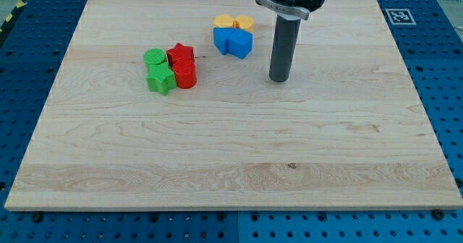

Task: Move your arm towards the top left of the board

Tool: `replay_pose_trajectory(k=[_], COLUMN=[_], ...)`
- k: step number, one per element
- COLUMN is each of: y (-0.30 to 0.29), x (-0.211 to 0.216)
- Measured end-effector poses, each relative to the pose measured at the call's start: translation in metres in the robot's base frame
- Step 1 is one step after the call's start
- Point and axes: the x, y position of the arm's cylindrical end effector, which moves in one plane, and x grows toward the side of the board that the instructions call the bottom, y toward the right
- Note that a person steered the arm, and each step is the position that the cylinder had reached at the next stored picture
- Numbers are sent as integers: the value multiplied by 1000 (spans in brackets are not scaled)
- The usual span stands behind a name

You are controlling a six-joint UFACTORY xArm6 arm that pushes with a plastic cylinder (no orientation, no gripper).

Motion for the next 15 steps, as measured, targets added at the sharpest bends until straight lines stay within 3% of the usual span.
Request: replay_pose_trajectory(k=[3, 8, 11, 12, 14, 15], y=[-93, -142, -257, -275, -281, -278], x=[71, 72, 13, 8, -75, -76])
